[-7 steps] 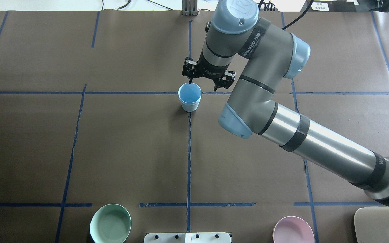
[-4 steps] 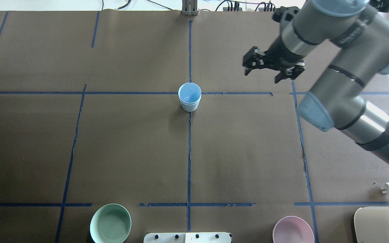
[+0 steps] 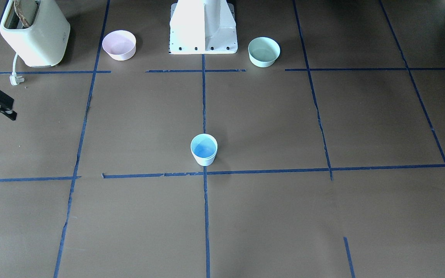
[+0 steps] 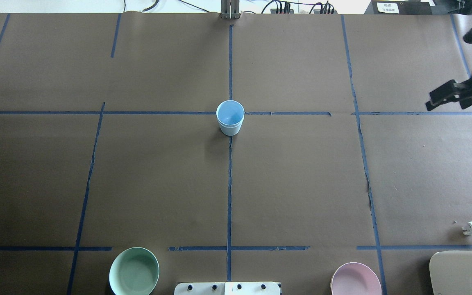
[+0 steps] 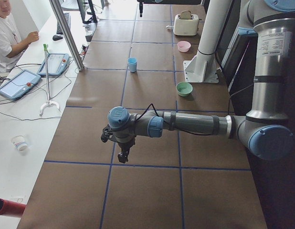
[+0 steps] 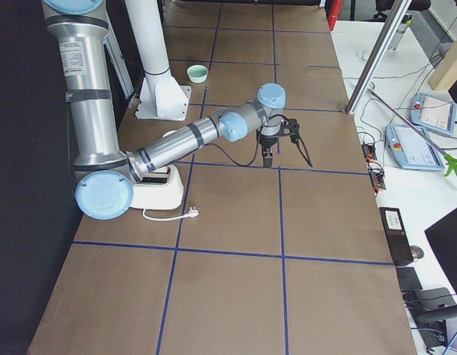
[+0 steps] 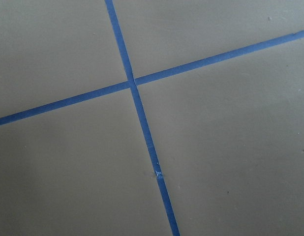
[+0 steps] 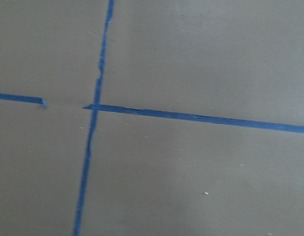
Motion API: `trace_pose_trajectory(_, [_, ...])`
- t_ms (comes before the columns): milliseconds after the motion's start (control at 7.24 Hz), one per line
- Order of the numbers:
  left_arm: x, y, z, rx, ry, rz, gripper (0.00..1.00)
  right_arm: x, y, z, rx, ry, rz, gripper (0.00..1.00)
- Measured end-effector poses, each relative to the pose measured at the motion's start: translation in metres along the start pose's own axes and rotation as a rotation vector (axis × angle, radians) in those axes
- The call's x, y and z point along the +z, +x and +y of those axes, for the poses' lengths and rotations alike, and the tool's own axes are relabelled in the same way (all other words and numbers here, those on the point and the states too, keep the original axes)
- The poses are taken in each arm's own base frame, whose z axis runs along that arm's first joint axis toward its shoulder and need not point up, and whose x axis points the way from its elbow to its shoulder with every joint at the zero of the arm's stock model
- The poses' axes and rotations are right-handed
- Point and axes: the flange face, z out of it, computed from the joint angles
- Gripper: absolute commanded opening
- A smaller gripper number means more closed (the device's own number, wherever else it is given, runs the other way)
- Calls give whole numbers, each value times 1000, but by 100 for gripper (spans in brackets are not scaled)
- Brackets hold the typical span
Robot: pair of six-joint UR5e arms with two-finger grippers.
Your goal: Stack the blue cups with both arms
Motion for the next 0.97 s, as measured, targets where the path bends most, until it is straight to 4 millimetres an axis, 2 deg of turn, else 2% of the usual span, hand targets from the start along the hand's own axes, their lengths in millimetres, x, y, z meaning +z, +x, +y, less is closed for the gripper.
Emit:
trace_pose_trajectory(276, [-1,0,0,-1,1,-1,100,6,117,32,-78,-42,28,100])
trace_pose_trajectory(415, [-1,0,-1,-2,1,-1,100,16,167,46,-103,-69,19,100])
trace_pose_trajectory(553, [-1,0,-2,-3,2,-2,100,23,204,58,-119,-83,-13,100])
trace_pose_trajectory(691, [-3,1,-3,-2,4,-2,100,27,223,64,-126,-88,-36,100])
trace_pose_trajectory(967, [-4,2,-4,0,7,-4,100,29,233,67,-125,-90,-46,100])
